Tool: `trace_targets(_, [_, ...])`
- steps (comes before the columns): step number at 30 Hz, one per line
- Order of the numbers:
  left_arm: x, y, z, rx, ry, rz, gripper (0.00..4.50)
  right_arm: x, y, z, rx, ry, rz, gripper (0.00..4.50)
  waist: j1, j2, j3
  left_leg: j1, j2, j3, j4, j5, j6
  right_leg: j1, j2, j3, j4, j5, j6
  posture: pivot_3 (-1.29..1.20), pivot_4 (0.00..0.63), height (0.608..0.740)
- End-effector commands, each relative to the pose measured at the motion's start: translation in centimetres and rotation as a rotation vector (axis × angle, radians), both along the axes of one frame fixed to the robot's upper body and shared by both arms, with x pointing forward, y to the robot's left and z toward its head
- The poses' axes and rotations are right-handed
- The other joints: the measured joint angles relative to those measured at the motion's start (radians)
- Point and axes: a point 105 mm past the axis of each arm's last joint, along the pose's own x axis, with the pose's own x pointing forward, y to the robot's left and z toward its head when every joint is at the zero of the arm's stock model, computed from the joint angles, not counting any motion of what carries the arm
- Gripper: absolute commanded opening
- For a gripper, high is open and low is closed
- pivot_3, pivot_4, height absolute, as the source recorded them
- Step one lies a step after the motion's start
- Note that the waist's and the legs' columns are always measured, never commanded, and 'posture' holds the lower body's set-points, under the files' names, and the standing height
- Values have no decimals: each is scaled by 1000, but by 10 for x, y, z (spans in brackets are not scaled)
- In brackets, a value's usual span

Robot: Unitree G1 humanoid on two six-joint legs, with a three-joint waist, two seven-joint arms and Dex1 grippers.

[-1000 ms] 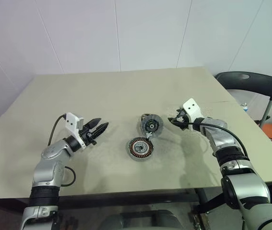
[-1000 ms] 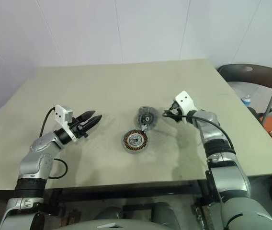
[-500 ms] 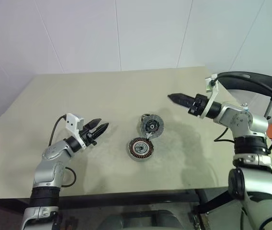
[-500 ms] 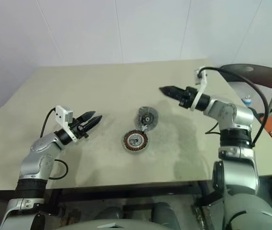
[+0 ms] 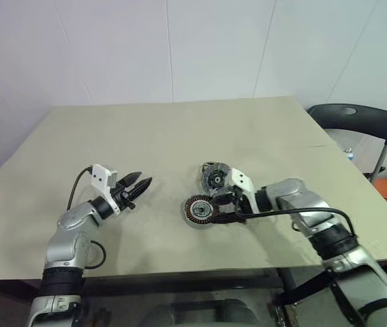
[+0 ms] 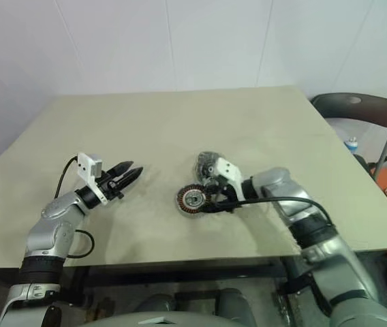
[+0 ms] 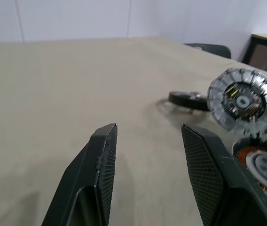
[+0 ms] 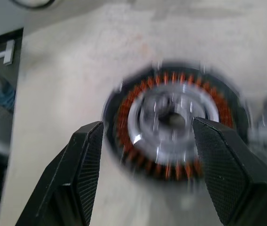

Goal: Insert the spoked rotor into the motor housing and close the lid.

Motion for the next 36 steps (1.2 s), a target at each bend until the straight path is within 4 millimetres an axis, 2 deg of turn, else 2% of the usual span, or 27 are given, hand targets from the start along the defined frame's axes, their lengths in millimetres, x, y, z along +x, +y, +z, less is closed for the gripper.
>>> trace_targets(1, [1, 6, 14, 12, -58, 15, 2318, 6, 10, 23, 60, -30, 24, 3138, 6, 0, 0, -1, 0, 0, 0, 0, 0, -1, 0, 0, 0, 0, 0, 0, 0, 740])
trace_targets(3, [0, 8, 13, 13, -55, 22, 2318, 4, 15, 31, 98, -4, 41, 3138, 9, 0, 0, -2, -1, 0, 0, 0, 0, -2, -1, 0, 0, 0, 0, 0, 0, 740])
trace_targets(7, [-1, 8, 10, 17, -49, 23, 2318, 5, 26, 38, 84, -65, 85, 3138, 6, 0, 0, -1, -1, 0, 0, 0, 0, -2, -1, 0, 0, 0, 0, 0, 0, 740])
trace_targets(11, [0, 5, 10, 11, -50, 22, 2318, 13, 44, 55, 132, -114, 95, 3138, 1, 0, 0, -1, 0, 0, -1, 0, 0, -2, 0, 0, 0, 0, 0, 0, 0, 740])
trace_targets(13, [0, 4, 10, 10, -50, 22, 2318, 13, 49, 62, 164, -84, 103, 3138, 3, 0, 0, -1, 0, 0, -1, 0, 0, -2, 0, 0, 1, 0, 0, 0, 0, 740])
trace_targets(14, [1, 4, 10, 10, -50, 22, 2344, 12, 51, 63, 177, -63, 112, 2750, 4, 0, 0, -1, 0, 0, -1, 0, 0, -2, 0, 0, 1, 0, 0, 0, 0, 740])
trace_targets(16, [0, 4, 10, 10, -49, 23, 2344, 7, 52, 62, 170, -38, 148, 2272, 7, 0, 0, -1, -1, 0, -1, 0, 0, -2, 0, 0, 1, 0, 0, 0, 0, 740])
trace_targets(22, [-2, 7, 9, 14, -46, 31, 2344, -10, 57, 55, 157, 53, 236, 187, 3, 0, 0, -2, -2, 0, -1, 0, 0, -2, -1, 0, 0, 0, 0, 0, 0, 740])
trace_targets(23, [-3, 7, 9, 15, -45, 33, 2344, -11, 58, 53, 149, 65, 235, 10, 2, 0, 0, -2, -2, 0, -1, 0, 0, -3, -1, 0, 0, 0, 0, 0, 0, 740])
trace_targets(29, [-6, 8, 5, 14, -37, 42, 2344, -1, 60, 19, 22, 0, 189, 10, 4, 0, 0, -2, -1, 0, -2, 0, 0, -3, 0, 0, 1, 0, 0, 0, 0, 740])
trace_targets(36, [-5, 7, 4, 14, -35, 45, 2344, 1, 60, 4, -5, -22, 163, 10, 4, 0, 0, -2, -1, 0, -2, 0, 0, -4, -1, 0, 1, 0, 0, 0, 0, 740])
